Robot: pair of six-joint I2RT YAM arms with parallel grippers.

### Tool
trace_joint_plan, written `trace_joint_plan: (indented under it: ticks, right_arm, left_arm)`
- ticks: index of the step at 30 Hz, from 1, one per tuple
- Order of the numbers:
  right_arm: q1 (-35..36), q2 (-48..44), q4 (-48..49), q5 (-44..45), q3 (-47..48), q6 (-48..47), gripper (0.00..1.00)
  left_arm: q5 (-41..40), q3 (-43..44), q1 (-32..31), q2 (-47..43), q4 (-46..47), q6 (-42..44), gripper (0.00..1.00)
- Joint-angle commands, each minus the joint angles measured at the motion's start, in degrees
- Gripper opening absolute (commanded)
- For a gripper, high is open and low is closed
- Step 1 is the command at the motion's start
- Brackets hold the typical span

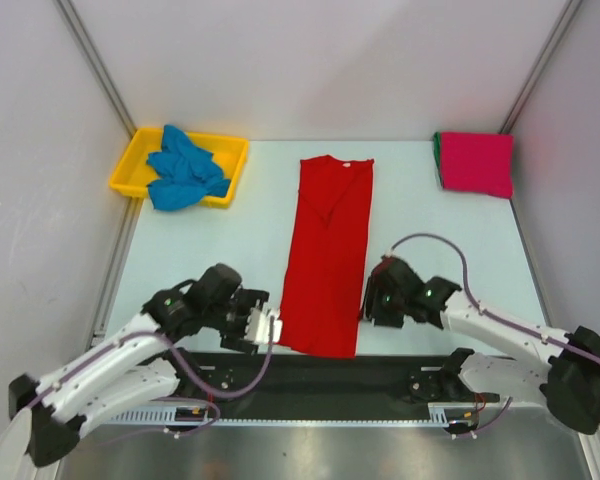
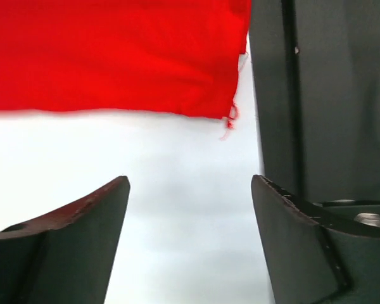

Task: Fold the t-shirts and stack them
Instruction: Fold the tshirt

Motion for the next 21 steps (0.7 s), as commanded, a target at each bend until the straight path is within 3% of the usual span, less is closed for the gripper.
trace_joint_plan:
  ticks: [1,6,9,14,17,21]
  right_arm:
    - [10.6,-4.7,4.8,1.1,-5.6,13.3,0.52]
    - [16.3,-0.6,6.7,1.5,-8.0,21.1,0.42]
    - [18.5,1.6,9.1,1.3,-8.3,22.3,0.42]
    - [17.2,3.3,10.8,0.0,-10.9,23.4,0.25]
    - [14.8,1.6,9.4,-0.1,-11.6,22.5,0.01]
    - [9.2,-1.2,4.5,-2.0,-11.5,18.7,0.0]
  left_arm:
    - [4.9,-6.9,-0.9,-8.7,9.7,17.7,0.86]
    - [5.7,-8.2,-4.1,-3.6,15.4,17.3,0.83]
    - [5.4,-8.0,-4.8,0.6,16.0,17.4,0.79]
    - [5.0,-8.9,-5.6,3.0,13.4,24.5,0.77]
    - [-0.4,-12.8,-8.2,3.1,19.0,26.7,0.77]
    - [-1.0,-12.2,-9.1,6.4,23.4,26.1,0.76]
